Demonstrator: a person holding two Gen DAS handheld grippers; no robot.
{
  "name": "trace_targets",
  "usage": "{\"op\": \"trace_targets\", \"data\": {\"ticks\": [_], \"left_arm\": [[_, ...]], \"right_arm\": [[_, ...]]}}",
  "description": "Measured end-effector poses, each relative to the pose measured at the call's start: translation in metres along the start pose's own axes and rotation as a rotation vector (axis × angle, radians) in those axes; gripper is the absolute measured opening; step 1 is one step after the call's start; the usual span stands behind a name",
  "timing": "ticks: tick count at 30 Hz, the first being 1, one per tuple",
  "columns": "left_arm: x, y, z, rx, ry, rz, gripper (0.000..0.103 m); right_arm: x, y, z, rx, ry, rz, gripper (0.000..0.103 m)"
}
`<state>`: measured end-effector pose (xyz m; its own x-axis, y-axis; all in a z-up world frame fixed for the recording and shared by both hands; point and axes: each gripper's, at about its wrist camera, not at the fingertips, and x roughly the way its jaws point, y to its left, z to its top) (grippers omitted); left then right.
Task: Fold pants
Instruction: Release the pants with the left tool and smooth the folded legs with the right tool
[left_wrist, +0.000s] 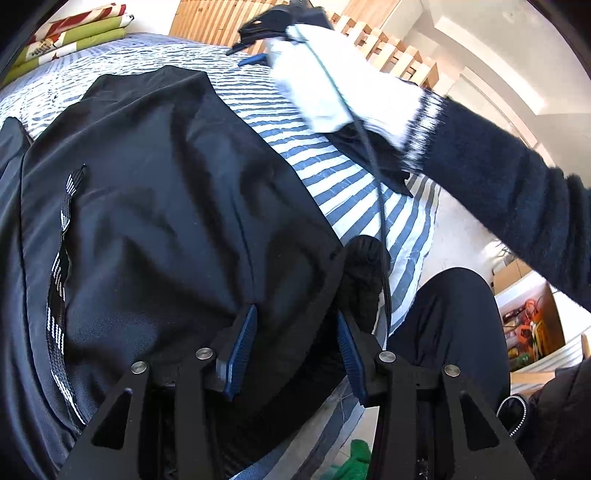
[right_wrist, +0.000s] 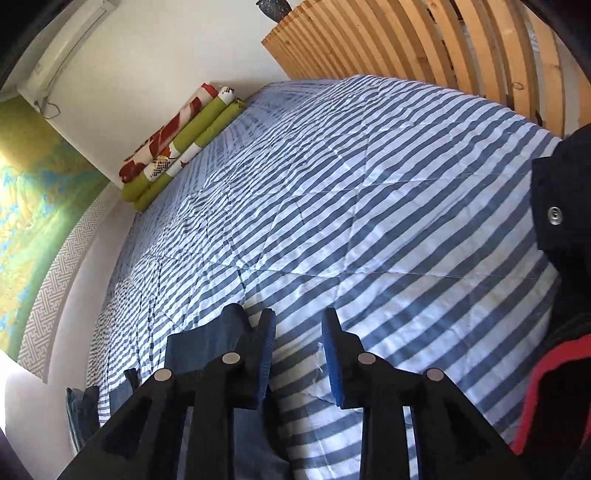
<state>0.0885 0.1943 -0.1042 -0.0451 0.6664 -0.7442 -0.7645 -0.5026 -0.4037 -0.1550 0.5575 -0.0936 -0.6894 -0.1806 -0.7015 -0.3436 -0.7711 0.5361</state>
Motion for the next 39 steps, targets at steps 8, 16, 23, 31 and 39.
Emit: {"op": "trace_targets", "data": {"ticks": [8,16,23,31,39], "left_arm": [[0.006,-0.014,0.005,0.008,-0.003,0.025,0.051],[0.005,-0.011,0.008,0.010,0.007,-0.001,0.051],[0.005,-0.011,0.008,0.013,0.010,-0.004,0.051],[-0.017,-0.020,0.001,-0.002,0.015,-0.004,0.051],[-0.040,-0.041,-0.018,0.049,-0.002,0.096,0.051]], "right_arm": [[0.037,0.003,-0.036,-0.030,0.329,0.185,0.033],[0.059,0.044,-0.031,-0.062,0.099,0.174,0.005],[0.011,0.038,-0.005,-0.089,-0.131,-0.019,0.029],[-0.057,-0.012,-0.061,-0.071,0.217,0.100,0.030],[-0.138,-0.014,-0.230,-0.212,0.464,0.140,0.033]]}}
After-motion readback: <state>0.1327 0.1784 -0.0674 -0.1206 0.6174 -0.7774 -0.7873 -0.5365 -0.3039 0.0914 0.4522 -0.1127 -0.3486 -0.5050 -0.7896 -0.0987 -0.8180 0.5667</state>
